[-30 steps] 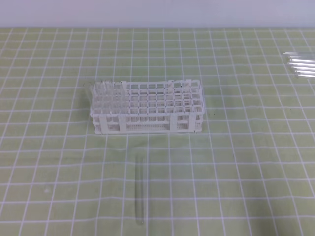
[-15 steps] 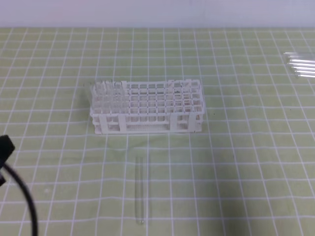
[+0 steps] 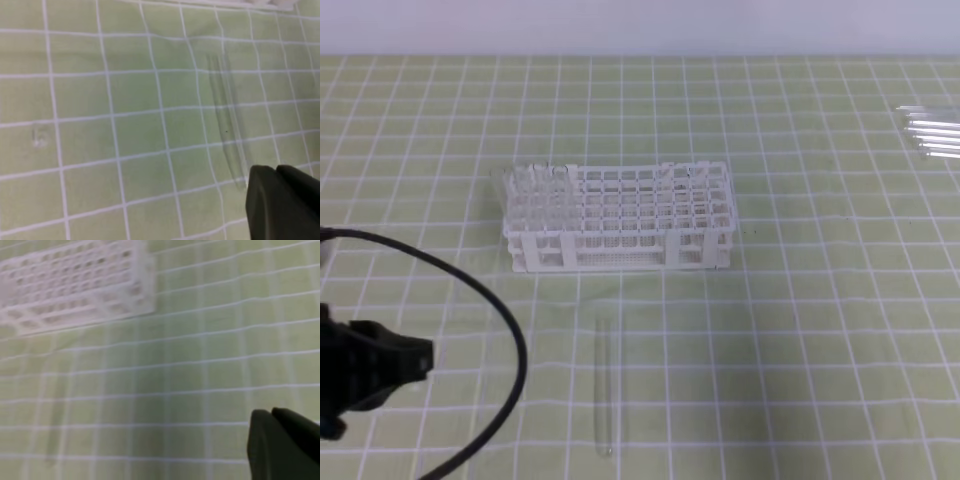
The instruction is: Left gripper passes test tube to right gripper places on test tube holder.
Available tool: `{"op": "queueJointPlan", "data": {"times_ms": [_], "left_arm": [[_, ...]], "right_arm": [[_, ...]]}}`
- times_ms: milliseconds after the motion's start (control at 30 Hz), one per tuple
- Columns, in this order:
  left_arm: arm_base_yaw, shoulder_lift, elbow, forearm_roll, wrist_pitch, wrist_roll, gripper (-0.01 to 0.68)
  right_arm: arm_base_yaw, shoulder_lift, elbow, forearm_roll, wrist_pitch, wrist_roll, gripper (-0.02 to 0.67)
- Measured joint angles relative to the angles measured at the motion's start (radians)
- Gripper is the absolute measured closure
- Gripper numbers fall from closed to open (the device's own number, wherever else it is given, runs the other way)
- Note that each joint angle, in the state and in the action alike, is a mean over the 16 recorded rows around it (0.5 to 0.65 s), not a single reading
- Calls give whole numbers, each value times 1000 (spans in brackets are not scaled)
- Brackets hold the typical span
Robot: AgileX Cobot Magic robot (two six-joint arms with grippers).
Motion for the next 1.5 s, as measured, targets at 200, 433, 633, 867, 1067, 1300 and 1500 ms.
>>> {"op": "queueJointPlan", "data": {"times_ms": [200, 433, 633, 867, 1067, 1300, 1500], "left_arm": [[-143, 113, -66, 54, -15, -95, 673], [-372, 291, -200, 215, -1, -325, 673], [-530, 466, -330, 332, 68, -482, 673], [-619, 617, -441, 342, 141, -497, 670], [-634, 670, -478, 328, 134, -452, 659], [-634, 679, -483, 357, 123, -501, 647], [-635, 684, -485, 404, 146, -625, 643]], "right_arm": [[5, 107, 0, 148, -9, -141, 651], [14, 206, 0, 236, -26, -270, 651], [19, 228, 0, 236, -36, -320, 651], [19, 229, 0, 235, -36, -357, 651], [19, 229, 0, 236, -35, -367, 651], [19, 229, 0, 238, -34, -368, 651], [19, 229, 0, 240, -34, -370, 651]]}}
